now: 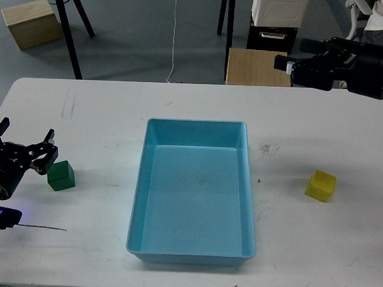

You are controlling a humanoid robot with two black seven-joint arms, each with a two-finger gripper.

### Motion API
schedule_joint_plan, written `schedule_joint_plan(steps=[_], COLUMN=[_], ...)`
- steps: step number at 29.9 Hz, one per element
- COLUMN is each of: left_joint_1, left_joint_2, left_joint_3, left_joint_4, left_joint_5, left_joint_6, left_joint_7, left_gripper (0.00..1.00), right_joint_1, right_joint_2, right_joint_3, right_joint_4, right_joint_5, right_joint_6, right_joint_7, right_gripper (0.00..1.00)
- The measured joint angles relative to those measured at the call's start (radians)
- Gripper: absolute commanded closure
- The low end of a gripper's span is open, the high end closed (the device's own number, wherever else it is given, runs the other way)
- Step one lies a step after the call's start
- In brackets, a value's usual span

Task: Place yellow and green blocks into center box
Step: 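Grasp the yellow cube with the right gripper, then lift the yellow cube and carry it over the blue tray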

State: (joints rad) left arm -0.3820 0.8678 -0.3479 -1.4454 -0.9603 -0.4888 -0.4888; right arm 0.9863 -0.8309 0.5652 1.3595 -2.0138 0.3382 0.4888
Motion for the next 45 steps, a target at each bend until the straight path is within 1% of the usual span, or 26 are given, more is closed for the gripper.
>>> schedule_joint_plan(steps=[4,6,11,15,24,30,36,45], left_joint_1=[0.0,0.0,0.0,0.0,-0.001,-0.001,0.0,0.0], left_joint_2=[0.0,0.0,0.0,0.0,-0.001,-0.002,-0.004,-0.004], left_joint_3=[0.0,0.0,0.0,0.0,0.0,0.0,0.001,0.001], left_joint_4=[0.001,0.001,0.001,0.001,0.0,0.009,0.017,0.027], left_joint_5=[0.0,-0.001,-0.001,-0.001,0.0,0.0,0.0,-0.002], left_joint_6=[0.0,0.0,0.0,0.0,0.0,0.0,0.0,0.0], left_joint_7=[0.0,0.0,0.0,0.0,0.0,0.0,0.0,0.0], left_gripper=[0.0,0.0,0.0,0.0,0.0,0.0,0.0,0.0], right_joint_1=[0.1,0.121,0.129,0.107,0.05,0.041,0.03,0.042], right_joint_2=[-0.075,-0.091,-0.119,-0.126,-0.089,-0.037,0.009,0.072], right_joint_3=[-0.198,-0.272,-0.423,-0.499,-0.519,-0.521,-0.524,-0.599], right_joint_4=[0.026,0.038,0.044,0.028,0.0,-0.085,-0.122,-0.159], right_joint_5=[-0.078,-0.111,-0.134,-0.135,-0.135,-0.14,-0.158,-0.16], right_joint_6=[0.001,0.002,0.011,0.014,0.013,0.014,0.017,0.02], right_joint_7=[0.0,0.0,0.0,0.0,0.0,0.0,0.0,0.0], right_gripper=[0.02,0.02,0.02,0.02,0.02,0.02,0.02,0.04])
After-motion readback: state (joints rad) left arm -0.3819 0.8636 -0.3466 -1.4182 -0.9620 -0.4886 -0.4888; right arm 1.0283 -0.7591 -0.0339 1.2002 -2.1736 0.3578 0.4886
